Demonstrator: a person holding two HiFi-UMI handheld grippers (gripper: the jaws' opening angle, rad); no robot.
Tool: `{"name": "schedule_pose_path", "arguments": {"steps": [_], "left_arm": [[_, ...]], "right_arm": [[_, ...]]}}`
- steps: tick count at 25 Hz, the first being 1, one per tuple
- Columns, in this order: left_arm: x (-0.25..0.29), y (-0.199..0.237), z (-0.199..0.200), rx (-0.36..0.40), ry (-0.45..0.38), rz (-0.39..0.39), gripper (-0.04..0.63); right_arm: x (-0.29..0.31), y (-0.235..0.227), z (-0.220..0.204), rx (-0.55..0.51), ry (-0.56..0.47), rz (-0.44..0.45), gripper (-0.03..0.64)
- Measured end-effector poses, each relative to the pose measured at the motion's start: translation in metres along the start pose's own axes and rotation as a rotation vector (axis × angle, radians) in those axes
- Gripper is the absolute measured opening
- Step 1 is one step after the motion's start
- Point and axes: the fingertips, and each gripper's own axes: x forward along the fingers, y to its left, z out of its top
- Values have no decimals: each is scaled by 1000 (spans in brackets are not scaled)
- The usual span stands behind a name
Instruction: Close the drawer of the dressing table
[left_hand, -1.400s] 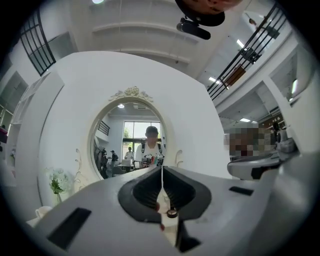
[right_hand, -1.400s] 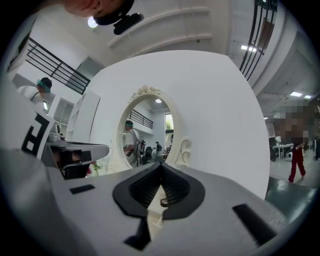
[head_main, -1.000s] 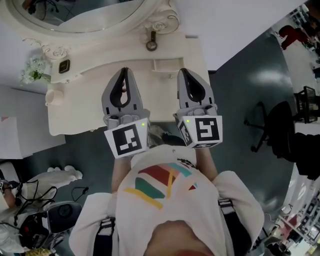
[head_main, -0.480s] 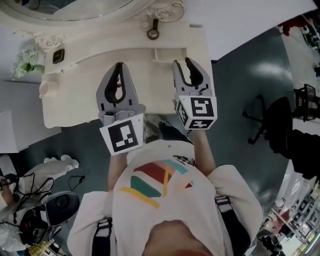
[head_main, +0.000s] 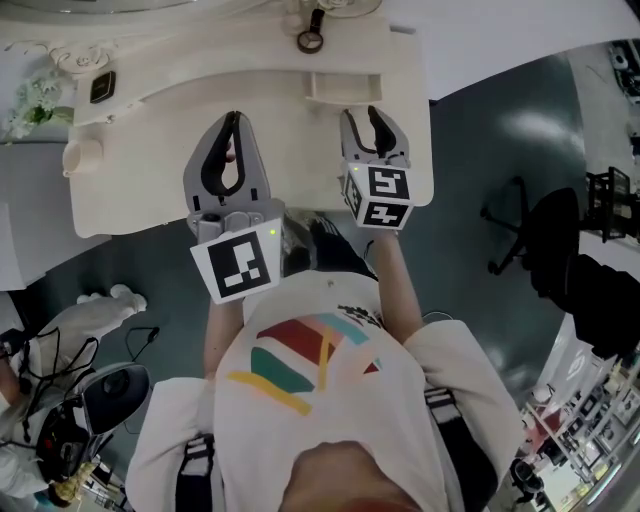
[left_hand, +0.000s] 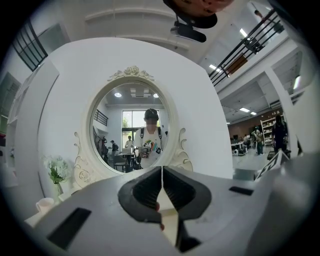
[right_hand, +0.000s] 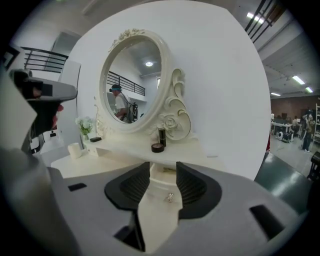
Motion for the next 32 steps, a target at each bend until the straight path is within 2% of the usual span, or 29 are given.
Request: {"name": "schedule_pose_path", "arguments": {"steps": [16,27,32], "left_arm": [[-1,1,-27,40,58,7,9],[-2,1,-39,63,93,19,9],[-1,4,-43,69,103,25,9]], "right_arm": [[39,-8,-86,41,197,-34,130],[48,-17,-101,71,225,-54,126],[51,-21,-102,64,225,-90,90]]}}
